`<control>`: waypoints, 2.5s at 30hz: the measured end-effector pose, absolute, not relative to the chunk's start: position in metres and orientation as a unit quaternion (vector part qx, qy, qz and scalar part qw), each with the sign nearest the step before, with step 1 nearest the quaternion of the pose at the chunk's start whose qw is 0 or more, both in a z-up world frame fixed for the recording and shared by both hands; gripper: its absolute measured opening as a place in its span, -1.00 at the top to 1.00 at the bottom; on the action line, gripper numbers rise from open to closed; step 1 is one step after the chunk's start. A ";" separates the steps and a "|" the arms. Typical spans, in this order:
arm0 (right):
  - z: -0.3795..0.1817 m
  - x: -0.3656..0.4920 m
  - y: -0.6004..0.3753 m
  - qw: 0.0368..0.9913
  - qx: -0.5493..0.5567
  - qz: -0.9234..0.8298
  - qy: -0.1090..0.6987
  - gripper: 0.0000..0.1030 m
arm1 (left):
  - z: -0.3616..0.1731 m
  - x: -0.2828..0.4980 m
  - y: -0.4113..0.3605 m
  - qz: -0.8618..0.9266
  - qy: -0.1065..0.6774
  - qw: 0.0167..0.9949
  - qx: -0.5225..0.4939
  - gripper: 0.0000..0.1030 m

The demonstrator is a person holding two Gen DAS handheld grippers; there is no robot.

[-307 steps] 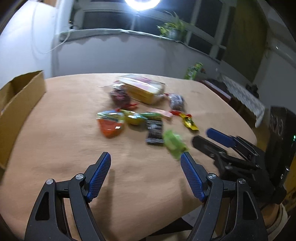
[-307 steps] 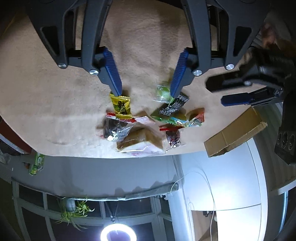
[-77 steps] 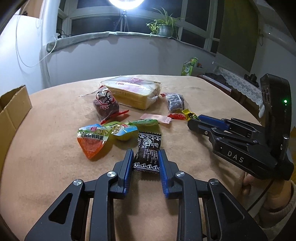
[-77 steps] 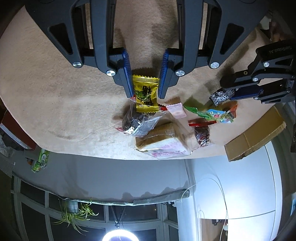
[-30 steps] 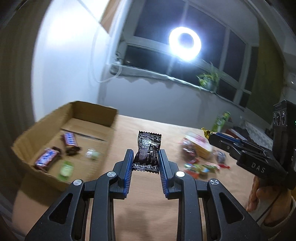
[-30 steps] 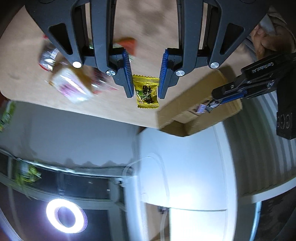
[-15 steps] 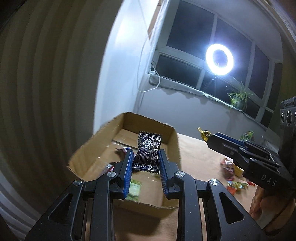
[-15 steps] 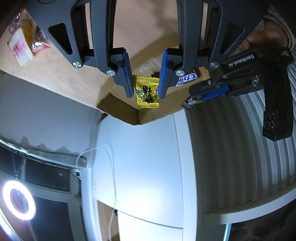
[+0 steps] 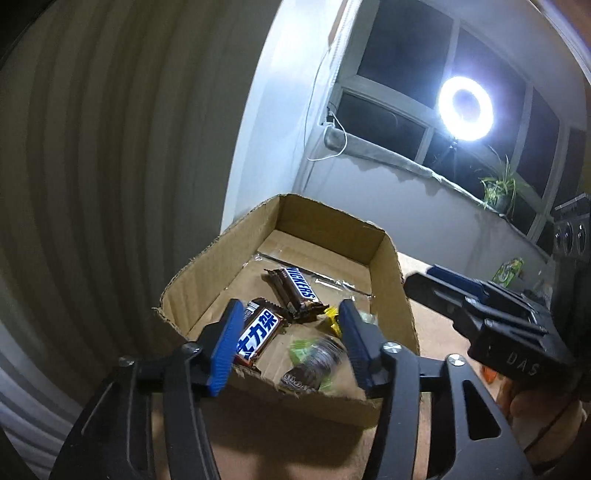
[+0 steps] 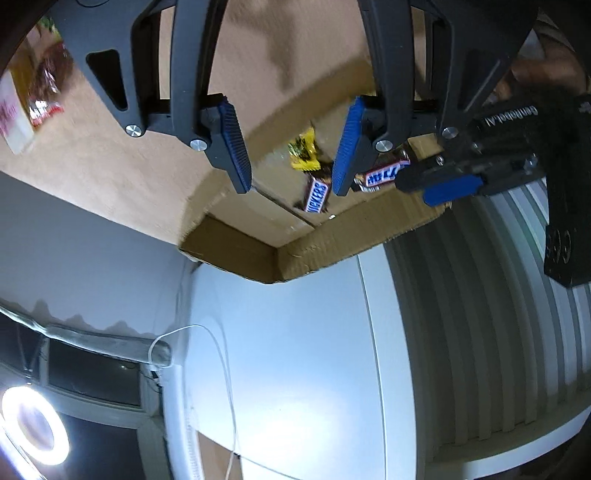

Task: Organize snacks
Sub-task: 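Open both grippers to drop the black candy and yellow packet into the box, then move both grippers back from the box to the snack pile, then grasp the orange heart-shaped jelly packet with the left gripper while the right grasps the clear bag of dark snack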

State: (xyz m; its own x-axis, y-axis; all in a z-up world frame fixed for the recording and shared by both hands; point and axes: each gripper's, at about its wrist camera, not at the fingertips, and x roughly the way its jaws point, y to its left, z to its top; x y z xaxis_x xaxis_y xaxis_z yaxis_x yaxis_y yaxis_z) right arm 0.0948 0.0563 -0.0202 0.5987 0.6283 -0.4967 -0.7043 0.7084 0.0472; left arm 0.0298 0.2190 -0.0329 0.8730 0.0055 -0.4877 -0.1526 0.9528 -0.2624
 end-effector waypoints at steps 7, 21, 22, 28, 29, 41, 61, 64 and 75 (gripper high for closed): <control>-0.012 0.070 0.031 0.914 -0.071 0.341 0.209 -0.42 | -0.025 0.018 0.212 0.043 0.242 0.957 -0.151 -0.33; -0.007 0.051 -0.021 0.922 -0.035 0.323 0.212 -0.64 | -0.007 0.012 0.174 0.032 0.242 0.962 -0.118 -0.34; -0.007 0.050 -0.023 0.922 -0.033 0.322 0.211 -0.64 | -0.006 0.012 0.169 0.029 0.243 0.963 -0.112 -0.34; -0.008 0.044 -0.045 0.925 -0.024 0.314 0.210 -0.64 | -0.002 0.013 0.144 0.017 0.246 0.965 -0.092 -0.34; -0.008 0.044 -0.050 0.926 -0.022 0.312 0.210 -0.64 | -0.002 0.012 0.141 0.016 0.247 0.965 -0.090 -0.34; -0.023 0.054 -0.119 0.940 -0.010 0.250 0.233 -0.64 | -0.008 0.021 0.091 -0.025 0.268 0.961 -0.058 -0.45; -0.046 0.091 -0.256 0.940 -0.014 0.112 0.321 -0.64 | -0.043 0.061 -0.012 -0.125 0.325 0.937 0.019 -0.55; -0.048 0.101 -0.264 0.936 -0.012 0.107 0.335 -0.64 | -0.053 0.072 -0.025 -0.144 0.340 0.929 0.027 -0.55; -0.066 0.158 -0.278 0.899 0.013 0.135 0.416 -0.64 | -0.079 0.104 -0.046 -0.160 0.403 0.900 0.047 -0.51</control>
State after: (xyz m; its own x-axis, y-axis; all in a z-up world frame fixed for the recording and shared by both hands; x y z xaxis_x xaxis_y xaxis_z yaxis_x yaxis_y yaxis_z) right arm 0.1584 -0.2775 -0.0663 0.6173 0.2529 -0.7450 -0.2319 0.9634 0.1348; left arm 0.1044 -0.0460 -0.0786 0.6244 -0.2511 -0.7397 0.3263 0.9442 -0.0450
